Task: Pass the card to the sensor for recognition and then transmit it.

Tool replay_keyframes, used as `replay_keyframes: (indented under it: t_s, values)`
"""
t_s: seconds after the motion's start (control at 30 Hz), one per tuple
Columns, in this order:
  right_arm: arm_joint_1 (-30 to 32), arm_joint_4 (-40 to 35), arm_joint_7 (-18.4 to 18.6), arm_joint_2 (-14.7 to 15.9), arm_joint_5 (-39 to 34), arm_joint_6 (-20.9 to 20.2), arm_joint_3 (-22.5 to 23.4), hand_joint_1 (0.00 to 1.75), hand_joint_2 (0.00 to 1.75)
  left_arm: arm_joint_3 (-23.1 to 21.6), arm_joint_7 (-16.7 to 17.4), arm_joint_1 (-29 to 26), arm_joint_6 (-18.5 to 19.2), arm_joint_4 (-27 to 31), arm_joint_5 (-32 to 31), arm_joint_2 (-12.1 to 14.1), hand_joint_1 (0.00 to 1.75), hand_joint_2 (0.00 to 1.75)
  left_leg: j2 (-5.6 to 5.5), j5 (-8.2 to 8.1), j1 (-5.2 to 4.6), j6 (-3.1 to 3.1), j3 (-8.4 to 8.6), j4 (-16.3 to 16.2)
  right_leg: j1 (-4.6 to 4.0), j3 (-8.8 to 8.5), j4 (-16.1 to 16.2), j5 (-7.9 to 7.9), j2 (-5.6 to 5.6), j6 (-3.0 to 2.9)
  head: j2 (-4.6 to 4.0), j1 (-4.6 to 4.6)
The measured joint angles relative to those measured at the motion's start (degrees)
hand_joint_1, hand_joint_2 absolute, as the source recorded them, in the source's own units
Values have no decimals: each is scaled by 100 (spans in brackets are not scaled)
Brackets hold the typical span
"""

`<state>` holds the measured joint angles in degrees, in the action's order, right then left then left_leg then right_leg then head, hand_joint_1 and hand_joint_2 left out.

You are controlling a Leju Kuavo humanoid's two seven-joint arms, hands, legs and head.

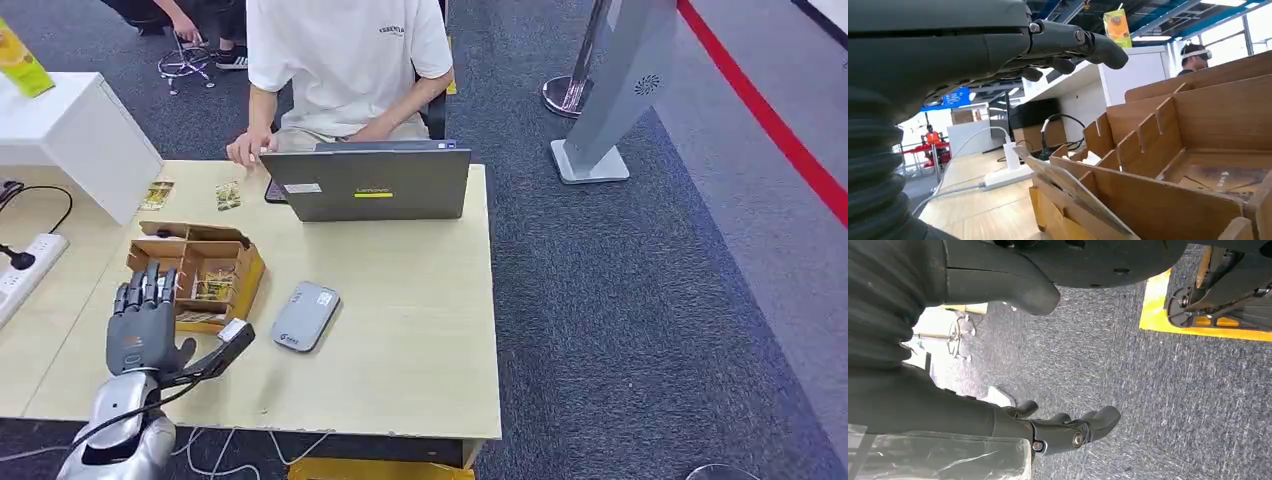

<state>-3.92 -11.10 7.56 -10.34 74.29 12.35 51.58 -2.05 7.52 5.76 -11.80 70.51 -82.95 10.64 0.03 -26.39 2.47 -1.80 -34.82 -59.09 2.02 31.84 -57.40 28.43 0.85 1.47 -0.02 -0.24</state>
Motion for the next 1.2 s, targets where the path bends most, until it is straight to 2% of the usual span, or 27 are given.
replay_keyframes:
  t_s: [0.47,0.5,1.2]
  values:
    - [0,0,0,2,15,-7,-11,0,175,0,0,182,-98,-280,-20,-153,0,175,0,0,0,0,0,0,0,1,0,0,1,0,0,-2]
    - [-1,0,0,2,15,-7,-11,0,175,0,0,186,-103,-302,-20,-160,175,175,0,0,0,0,0,0,0,1,0,0,1,0,0,0]
    - [1,0,-2,2,33,-33,-11,0,175,0,-122,177,-136,-363,157,-155,175,175,0,0,0,0,0,0,0,-1,0,0,1,0,0,-2]
